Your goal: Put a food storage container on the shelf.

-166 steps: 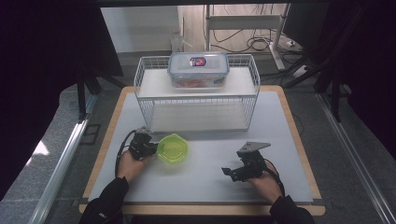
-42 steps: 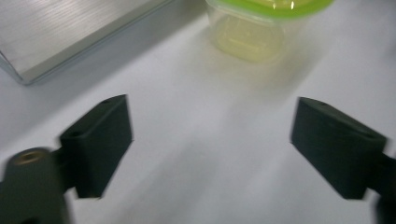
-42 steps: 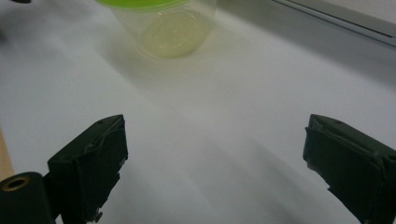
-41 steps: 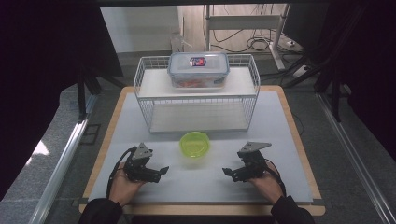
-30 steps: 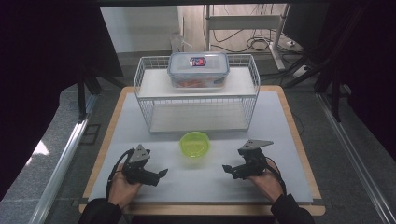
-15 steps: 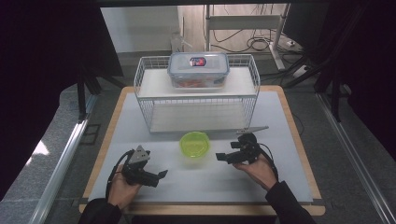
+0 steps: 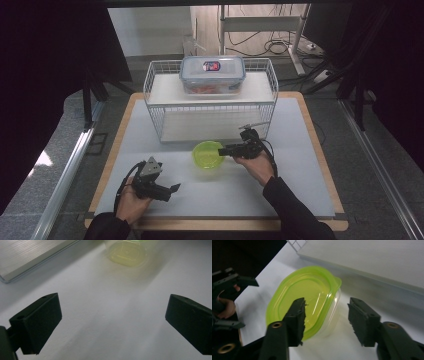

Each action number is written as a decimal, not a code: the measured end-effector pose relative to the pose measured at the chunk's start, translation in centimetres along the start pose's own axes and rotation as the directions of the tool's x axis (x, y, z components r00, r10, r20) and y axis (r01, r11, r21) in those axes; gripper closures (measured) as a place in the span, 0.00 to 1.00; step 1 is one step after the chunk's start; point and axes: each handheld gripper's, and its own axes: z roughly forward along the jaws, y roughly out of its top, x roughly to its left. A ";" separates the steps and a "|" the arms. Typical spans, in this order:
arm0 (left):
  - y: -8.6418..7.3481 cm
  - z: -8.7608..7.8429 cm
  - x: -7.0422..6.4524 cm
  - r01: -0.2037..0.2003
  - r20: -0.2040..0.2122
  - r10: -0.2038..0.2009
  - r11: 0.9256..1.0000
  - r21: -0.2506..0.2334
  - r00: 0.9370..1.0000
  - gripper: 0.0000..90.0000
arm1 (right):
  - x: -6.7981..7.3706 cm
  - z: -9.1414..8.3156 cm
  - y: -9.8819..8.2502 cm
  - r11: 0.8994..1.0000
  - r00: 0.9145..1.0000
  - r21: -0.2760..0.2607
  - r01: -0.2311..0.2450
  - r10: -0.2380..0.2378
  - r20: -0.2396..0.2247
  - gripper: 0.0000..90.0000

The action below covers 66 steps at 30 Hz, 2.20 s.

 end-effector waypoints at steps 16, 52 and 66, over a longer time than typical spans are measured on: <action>0.0 0.1 -0.2 -0.008 0.000 0.008 1.000 0.012 1.000 0.01 | -2.0 1.2 0.1 0.981 0.971 0.026 -0.195 0.196 -0.138 0.86; 0.0 0.0 -0.1 -0.011 0.013 0.012 0.999 -0.033 1.000 0.01 | 3.3 -7.4 4.8 0.983 0.981 -0.158 -0.092 0.062 -0.185 0.91; 0.0 0.0 -0.1 -0.022 0.014 0.022 0.999 -0.031 1.000 0.01 | 4.8 -11.8 9.6 0.962 0.973 -0.254 -0.105 0.047 -0.224 0.91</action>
